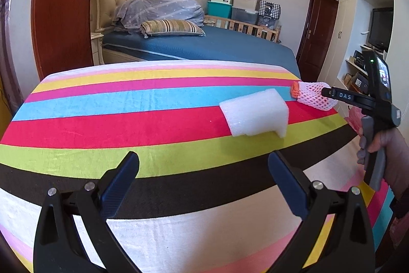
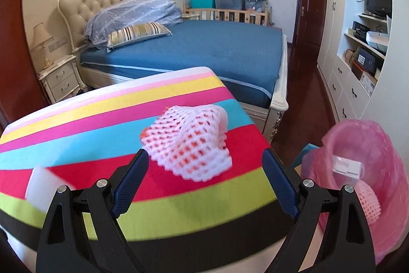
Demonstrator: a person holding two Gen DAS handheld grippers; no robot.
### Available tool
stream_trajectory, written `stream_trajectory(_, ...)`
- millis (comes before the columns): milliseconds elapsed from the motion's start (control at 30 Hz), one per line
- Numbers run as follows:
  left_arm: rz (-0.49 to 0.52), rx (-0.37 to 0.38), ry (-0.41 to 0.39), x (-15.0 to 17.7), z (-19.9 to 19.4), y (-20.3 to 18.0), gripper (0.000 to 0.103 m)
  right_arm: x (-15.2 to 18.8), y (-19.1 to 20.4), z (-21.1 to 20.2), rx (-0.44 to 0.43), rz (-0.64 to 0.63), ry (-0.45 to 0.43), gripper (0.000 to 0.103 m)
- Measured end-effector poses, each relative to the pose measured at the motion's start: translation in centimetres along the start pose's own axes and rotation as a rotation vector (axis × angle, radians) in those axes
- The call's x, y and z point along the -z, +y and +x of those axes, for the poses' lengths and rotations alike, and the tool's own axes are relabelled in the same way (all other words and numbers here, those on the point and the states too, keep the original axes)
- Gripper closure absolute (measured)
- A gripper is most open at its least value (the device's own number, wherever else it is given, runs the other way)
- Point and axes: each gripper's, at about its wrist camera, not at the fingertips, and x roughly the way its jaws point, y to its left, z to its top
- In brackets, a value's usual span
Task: Collect trash
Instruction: 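Move both open tools back over the table toward the foam pieces, then grasp the second pink-white fruit net with the right tool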
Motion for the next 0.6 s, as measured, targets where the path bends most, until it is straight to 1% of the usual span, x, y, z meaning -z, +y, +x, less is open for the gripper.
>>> stream_trajectory(67,0.0,0.002,-0.001,0.0,0.0,-0.1,0.005,-0.3,0.3,1.3,0.012,-0.018,0.022,0.02)
stream_trajectory(233,0.002,0.007,0.005,0.1,0.0,-0.1,0.005,-0.3,1.5,2.9,0.02,-0.064,0.059,0.028)
stream_trajectory(267,0.002,0.007,0.005,0.1,0.0,-0.1,0.005,-0.3,1.7,2.9,0.014,-0.069,0.053,0.035)
stream_trajectory(300,0.001,0.008,0.006,0.1,0.0,-0.2,0.005,-0.2,1.9,2.8,0.005,-0.08,0.05,0.052)
stream_trajectory(333,0.0,0.008,0.006,0.1,0.0,-0.2,0.005,-0.1,2.1,2.8,0.003,-0.09,0.056,0.065)
stream_trajectory(367,0.0,0.007,0.007,0.2,0.0,-0.2,0.005,0.0,2.3,2.7,0.002,-0.099,0.057,0.067)
stream_trajectory(400,-0.001,0.008,0.007,0.2,0.0,-0.3,0.005,0.2,2.4,2.4,-0.006,-0.104,0.049,0.078)
stream_trajectory(467,-0.002,0.008,0.007,0.1,0.0,-0.3,0.005,0.8,2.8,1.3,-0.056,-0.119,0.037,0.08)
stream_trajectory(600,-0.008,0.01,0.01,0.1,-0.1,-0.2,0.005,2.8,4.0,-2.1,-0.116,-0.185,0.0,0.081)
